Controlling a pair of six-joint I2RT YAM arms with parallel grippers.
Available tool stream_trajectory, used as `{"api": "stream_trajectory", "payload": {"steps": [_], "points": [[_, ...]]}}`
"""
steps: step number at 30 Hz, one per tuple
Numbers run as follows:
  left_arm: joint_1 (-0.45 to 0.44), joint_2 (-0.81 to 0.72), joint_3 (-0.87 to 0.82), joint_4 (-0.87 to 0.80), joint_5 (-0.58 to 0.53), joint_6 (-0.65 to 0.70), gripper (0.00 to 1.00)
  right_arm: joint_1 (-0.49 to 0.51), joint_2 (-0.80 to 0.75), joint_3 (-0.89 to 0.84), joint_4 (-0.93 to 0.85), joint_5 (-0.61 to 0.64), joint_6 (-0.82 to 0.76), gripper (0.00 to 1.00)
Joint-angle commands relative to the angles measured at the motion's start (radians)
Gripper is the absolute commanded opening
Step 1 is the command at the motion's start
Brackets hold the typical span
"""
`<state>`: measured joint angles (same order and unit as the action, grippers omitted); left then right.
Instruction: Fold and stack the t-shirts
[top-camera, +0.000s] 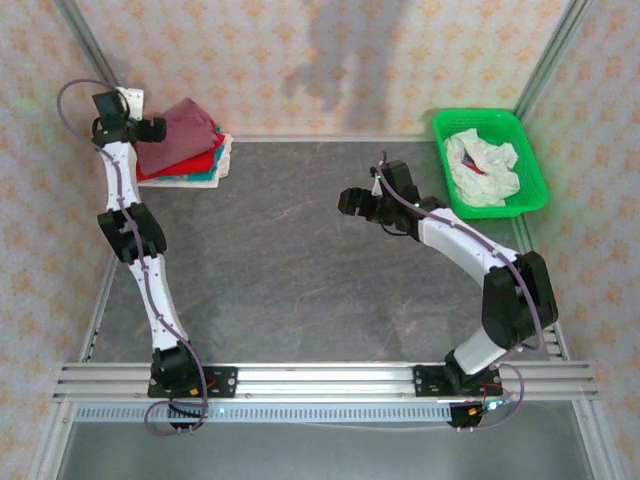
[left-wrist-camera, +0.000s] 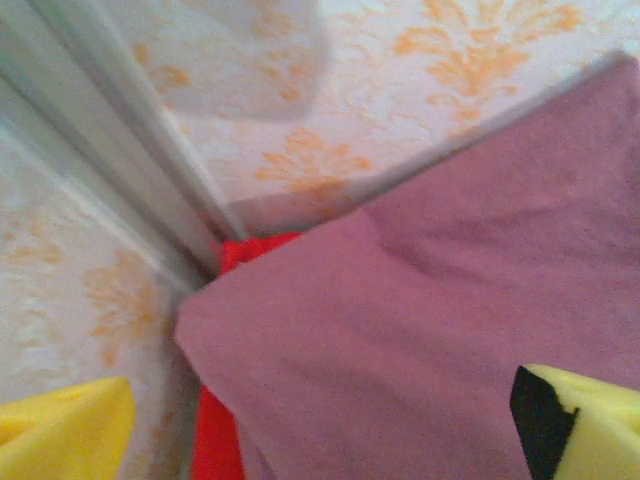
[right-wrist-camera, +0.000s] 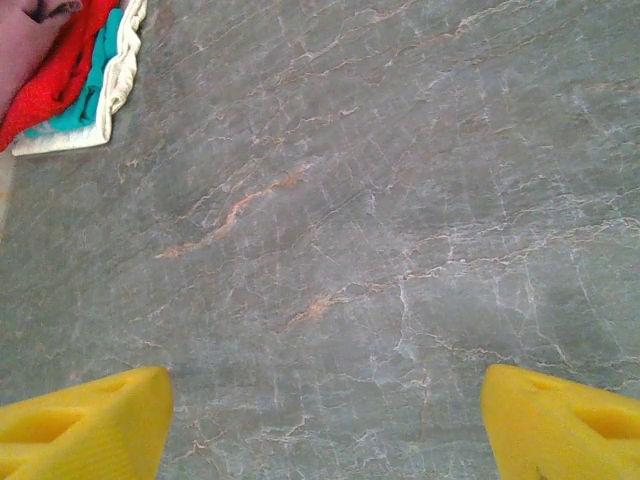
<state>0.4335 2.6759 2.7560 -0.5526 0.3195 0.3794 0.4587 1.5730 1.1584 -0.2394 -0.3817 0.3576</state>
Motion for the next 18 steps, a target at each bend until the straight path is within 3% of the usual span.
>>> {"api": "stream_trajectory", "payload": {"steps": [1, 4, 7, 11, 14, 18], "points": [[-0.002, -0.132, 0.027, 0.020, -0.114, -0.043, 1.00, 0.008, -0.024, 0.009, 0.014, 0.045, -0.004, 0.81], [-0.001, -0.247, 0.002, -0.041, -0.060, -0.134, 1.00, 0.008, -0.036, 0.003, 0.048, 0.077, -0.016, 0.81], [-0.008, -0.427, -0.156, -0.016, 0.038, -0.242, 1.00, 0.008, -0.063, -0.021, 0.127, 0.114, -0.027, 0.81], [-0.043, -0.791, -0.691, 0.290, 0.116, -0.386, 1.00, 0.008, -0.125, -0.080, 0.242, 0.223, -0.060, 0.82], [-0.118, -1.030, -1.067, 0.510, 0.044, -0.409, 1.00, 0.008, -0.192, -0.140, 0.304, 0.348, -0.085, 0.82], [-0.249, -1.259, -1.409, 0.600, -0.032, -0.430, 1.00, 0.006, -0.313, -0.260, 0.398, 0.458, -0.177, 0.84]]}}
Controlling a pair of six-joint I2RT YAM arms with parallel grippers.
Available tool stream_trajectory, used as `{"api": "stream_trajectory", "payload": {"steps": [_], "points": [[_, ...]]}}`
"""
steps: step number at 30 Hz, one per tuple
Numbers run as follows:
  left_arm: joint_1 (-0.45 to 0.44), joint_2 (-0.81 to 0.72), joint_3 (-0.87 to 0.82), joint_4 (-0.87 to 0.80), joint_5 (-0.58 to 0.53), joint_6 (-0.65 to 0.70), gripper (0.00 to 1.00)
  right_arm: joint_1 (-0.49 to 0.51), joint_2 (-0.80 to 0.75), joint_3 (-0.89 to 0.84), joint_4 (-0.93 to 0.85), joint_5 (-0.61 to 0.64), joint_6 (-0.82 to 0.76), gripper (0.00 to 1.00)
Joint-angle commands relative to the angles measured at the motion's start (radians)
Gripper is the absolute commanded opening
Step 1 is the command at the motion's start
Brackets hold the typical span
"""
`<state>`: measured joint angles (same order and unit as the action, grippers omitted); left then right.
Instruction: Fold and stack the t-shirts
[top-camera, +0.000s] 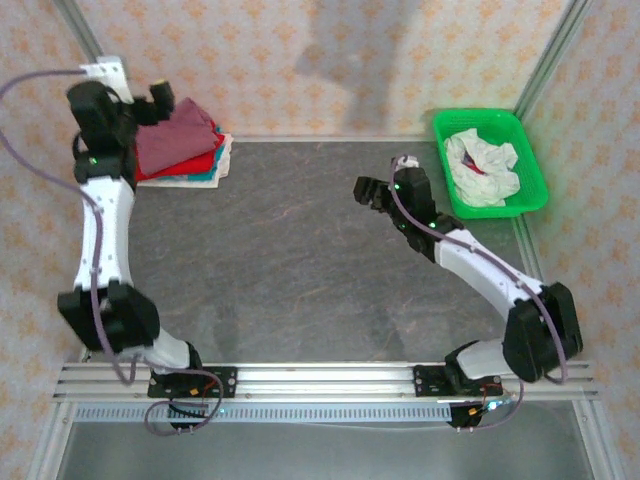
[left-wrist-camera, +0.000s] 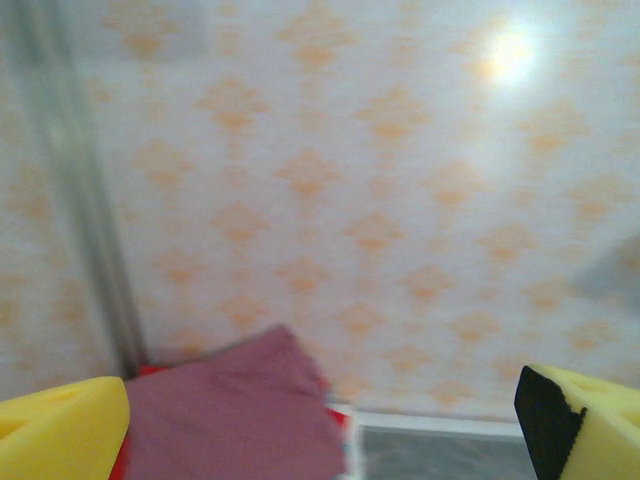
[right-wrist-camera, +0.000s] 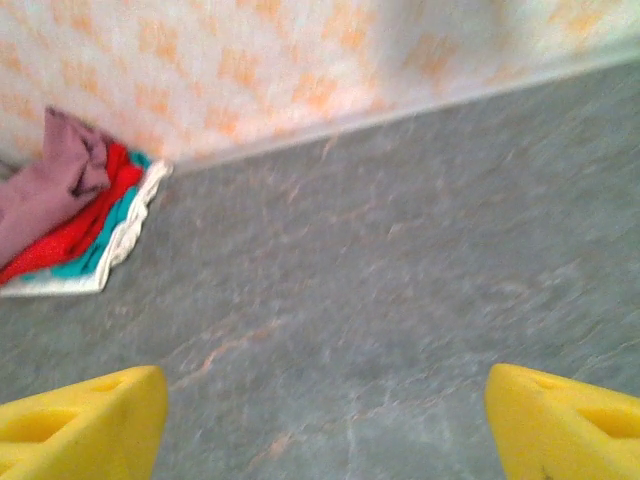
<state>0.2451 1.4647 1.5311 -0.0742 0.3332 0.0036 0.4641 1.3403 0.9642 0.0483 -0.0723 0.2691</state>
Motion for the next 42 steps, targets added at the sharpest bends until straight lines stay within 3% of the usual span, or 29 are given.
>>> {"api": "stream_trajectory", "payload": {"steps": [1, 5, 8, 13, 17, 22, 26, 30, 33, 38, 42], "points": [[-0.100, -0.095, -0.251, 0.126, -0.078, -0.052, 1.00, 0.001, -0.111, -0.091, 0.122, 0.174, -0.118, 0.85], [-0.260, -0.264, -0.546, 0.214, -0.244, -0.085, 1.00, -0.005, -0.242, -0.217, 0.149, 0.423, -0.231, 0.97], [-0.306, -0.335, -0.708, 0.252, -0.371, -0.130, 1.00, -0.030, -0.327, -0.331, 0.197, 0.588, -0.280, 0.99], [-0.310, -0.397, -0.897, 0.237, -0.590, -0.162, 1.00, -0.087, -0.401, -0.541, 0.396, 0.673, -0.304, 1.00], [-0.308, -0.392, -1.058, 0.418, -0.736, -0.042, 1.00, -0.125, -0.340, -0.603, 0.490, 0.675, -0.345, 1.00], [-0.305, -0.271, -1.058, 0.475, -0.640, -0.004, 1.00, -0.201, -0.207, -0.585, 0.501, 0.648, -0.313, 1.00], [-0.292, -0.181, -1.121, 0.632, -0.656, -0.046, 1.00, -0.315, -0.123, -0.624, 0.609, 0.490, -0.229, 1.00], [-0.227, -0.134, -1.098, 0.632, -0.554, -0.113, 1.00, -0.373, -0.015, -0.620, 0.700, 0.365, -0.262, 1.00], [-0.240, -0.068, -1.166, 0.836, -0.480, -0.082, 1.00, -0.380, 0.016, -0.585, 0.669, 0.280, -0.303, 1.00], [-0.251, 0.018, -1.179, 0.942, -0.348, -0.012, 1.00, -0.388, 0.165, -0.720, 1.080, 0.215, -0.336, 1.00], [-0.263, 0.028, -1.112, 0.824, -0.295, 0.029, 1.00, -0.395, 0.214, -0.693, 1.075, 0.193, -0.339, 1.00]]}}
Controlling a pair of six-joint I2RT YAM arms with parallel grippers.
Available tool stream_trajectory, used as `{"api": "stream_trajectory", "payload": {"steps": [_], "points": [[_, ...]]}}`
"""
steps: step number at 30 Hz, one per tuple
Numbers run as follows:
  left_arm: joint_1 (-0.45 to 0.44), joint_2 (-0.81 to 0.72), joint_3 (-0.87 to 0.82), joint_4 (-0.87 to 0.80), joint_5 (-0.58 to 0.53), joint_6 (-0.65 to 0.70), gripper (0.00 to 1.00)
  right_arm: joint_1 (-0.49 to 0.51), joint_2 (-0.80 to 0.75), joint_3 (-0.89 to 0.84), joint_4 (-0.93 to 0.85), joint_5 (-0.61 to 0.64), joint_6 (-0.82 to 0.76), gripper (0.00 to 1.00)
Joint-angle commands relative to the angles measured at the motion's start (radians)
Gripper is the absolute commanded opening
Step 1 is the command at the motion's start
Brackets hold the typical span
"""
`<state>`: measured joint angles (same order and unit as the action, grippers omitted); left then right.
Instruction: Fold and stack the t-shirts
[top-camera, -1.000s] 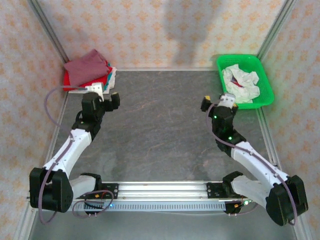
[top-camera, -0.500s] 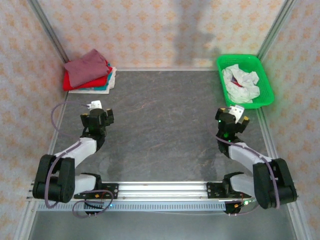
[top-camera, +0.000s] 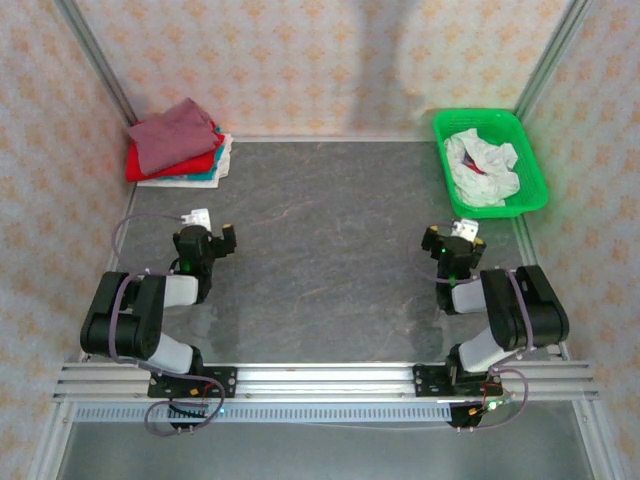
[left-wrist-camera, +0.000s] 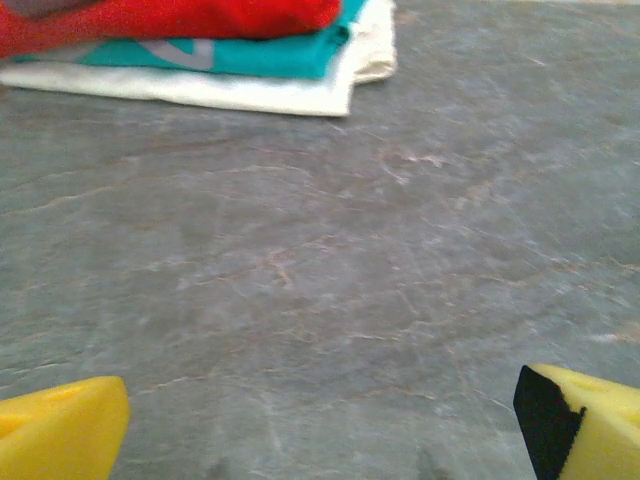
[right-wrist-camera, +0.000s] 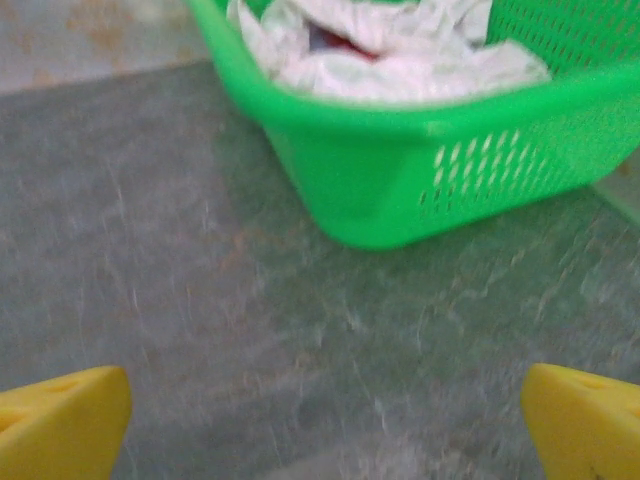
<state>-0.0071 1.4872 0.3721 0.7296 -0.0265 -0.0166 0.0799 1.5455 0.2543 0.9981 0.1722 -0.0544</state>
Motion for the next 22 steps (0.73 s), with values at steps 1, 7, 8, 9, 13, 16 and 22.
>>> {"api": "stream_trajectory", "payload": {"steps": [1, 7, 8, 9, 13, 16, 22], "points": [[-0.011, 0.009, 0.048, 0.026, 0.041, 0.037, 1.00, -0.020, -0.009, 0.052, 0.033, -0.072, -0.010, 1.00], [-0.014, 0.009, 0.053, 0.015, 0.018, 0.034, 1.00, -0.066, 0.004, 0.150, -0.143, -0.155, 0.020, 1.00], [-0.016, 0.008, 0.054, 0.013, 0.017, 0.035, 1.00, -0.066, 0.001, 0.154, -0.156, -0.154, 0.019, 1.00], [-0.016, 0.009, 0.054, 0.013, 0.017, 0.035, 1.00, -0.065, -0.001, 0.153, -0.154, -0.154, 0.019, 0.99], [-0.016, 0.010, 0.054, 0.011, 0.017, 0.034, 1.00, -0.063, 0.003, 0.154, -0.151, -0.151, 0.011, 0.99], [-0.016, 0.010, 0.057, 0.007, 0.017, 0.032, 1.00, -0.062, 0.004, 0.155, -0.151, -0.149, 0.010, 0.99], [-0.016, 0.008, 0.052, 0.013, 0.016, 0.034, 1.00, -0.059, 0.002, 0.149, -0.147, -0.143, 0.008, 0.99]]}}
